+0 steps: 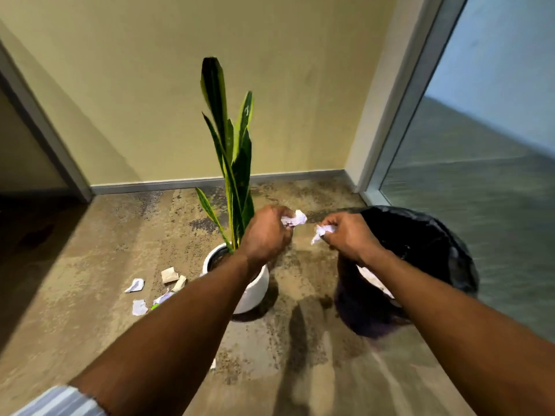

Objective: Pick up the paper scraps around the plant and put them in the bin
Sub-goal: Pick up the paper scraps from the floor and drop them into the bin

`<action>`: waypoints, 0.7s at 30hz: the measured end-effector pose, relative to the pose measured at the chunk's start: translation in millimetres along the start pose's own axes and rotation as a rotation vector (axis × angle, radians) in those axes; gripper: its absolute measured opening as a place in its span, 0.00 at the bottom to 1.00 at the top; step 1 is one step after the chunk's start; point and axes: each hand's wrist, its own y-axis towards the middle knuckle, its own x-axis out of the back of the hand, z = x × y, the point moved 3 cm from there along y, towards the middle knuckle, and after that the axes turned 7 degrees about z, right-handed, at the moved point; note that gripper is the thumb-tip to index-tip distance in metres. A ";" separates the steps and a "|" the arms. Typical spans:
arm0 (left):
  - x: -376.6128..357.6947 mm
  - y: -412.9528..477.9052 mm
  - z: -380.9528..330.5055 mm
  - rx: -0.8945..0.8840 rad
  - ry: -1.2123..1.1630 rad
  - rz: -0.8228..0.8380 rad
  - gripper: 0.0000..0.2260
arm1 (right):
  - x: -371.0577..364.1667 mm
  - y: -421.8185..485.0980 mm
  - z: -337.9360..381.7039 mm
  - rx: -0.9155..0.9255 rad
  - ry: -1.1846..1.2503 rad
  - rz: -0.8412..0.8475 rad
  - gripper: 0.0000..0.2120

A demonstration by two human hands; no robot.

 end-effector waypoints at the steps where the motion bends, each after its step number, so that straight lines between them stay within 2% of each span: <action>1: -1.9 6.9 -14.2 -0.027 -0.011 0.006 0.12 | 14.7 -2.0 -4.6 -0.020 -0.011 -0.023 0.03; 5: -22.1 25.6 -63.6 -0.065 -0.014 0.025 0.13 | 60.3 -11.4 -32.6 -0.129 -0.061 -0.085 0.04; 12: -85.0 38.2 -118.8 -0.092 -0.062 0.168 0.04 | 91.7 -32.9 -98.8 -0.312 -0.108 -0.147 0.04; 19: -132.6 44.8 -133.1 -0.124 -0.006 0.267 0.12 | 87.8 -48.8 -148.1 -0.434 -0.044 -0.138 0.12; 21: -141.7 46.0 -131.4 -0.135 0.010 0.285 0.12 | 85.3 -49.6 -154.3 -0.460 -0.048 -0.130 0.11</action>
